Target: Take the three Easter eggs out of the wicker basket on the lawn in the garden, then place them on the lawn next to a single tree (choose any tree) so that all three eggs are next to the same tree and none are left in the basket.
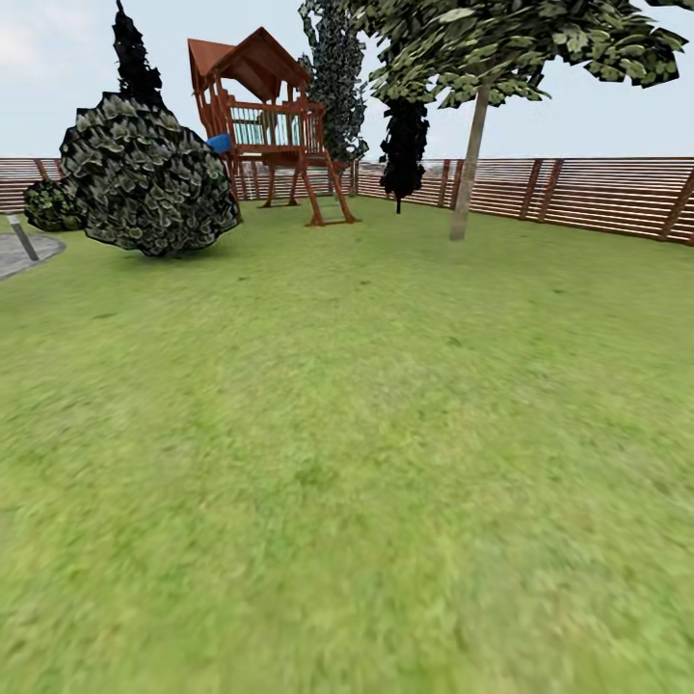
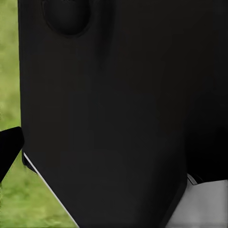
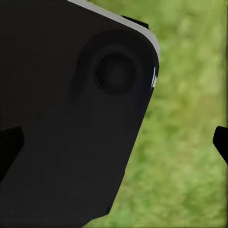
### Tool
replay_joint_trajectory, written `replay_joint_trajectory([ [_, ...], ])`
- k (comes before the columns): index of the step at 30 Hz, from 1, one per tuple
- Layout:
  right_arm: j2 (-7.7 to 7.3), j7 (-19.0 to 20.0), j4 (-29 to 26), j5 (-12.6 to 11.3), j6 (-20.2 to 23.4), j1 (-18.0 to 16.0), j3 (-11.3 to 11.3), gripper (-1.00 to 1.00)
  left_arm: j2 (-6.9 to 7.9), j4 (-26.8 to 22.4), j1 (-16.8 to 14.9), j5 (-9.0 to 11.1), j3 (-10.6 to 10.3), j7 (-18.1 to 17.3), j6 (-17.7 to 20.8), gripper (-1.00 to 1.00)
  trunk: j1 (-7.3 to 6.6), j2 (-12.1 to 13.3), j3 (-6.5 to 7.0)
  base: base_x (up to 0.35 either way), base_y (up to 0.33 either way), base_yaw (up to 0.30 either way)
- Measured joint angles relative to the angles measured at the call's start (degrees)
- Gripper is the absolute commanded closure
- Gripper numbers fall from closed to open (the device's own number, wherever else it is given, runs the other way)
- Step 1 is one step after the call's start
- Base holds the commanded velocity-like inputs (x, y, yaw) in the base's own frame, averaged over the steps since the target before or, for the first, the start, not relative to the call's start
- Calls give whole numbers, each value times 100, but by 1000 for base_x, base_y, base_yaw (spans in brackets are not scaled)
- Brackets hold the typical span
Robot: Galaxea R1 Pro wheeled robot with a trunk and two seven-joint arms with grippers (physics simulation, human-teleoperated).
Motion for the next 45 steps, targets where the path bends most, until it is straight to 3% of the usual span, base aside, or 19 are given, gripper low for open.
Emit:
replay_joint_trajectory([
  [45, 5, 0, 0, -1, 0, 0, 0, -100, 0, 0, -1, 5, 6, 0, 0, -100, 0, 0, 0, 339, 0, 0],
])
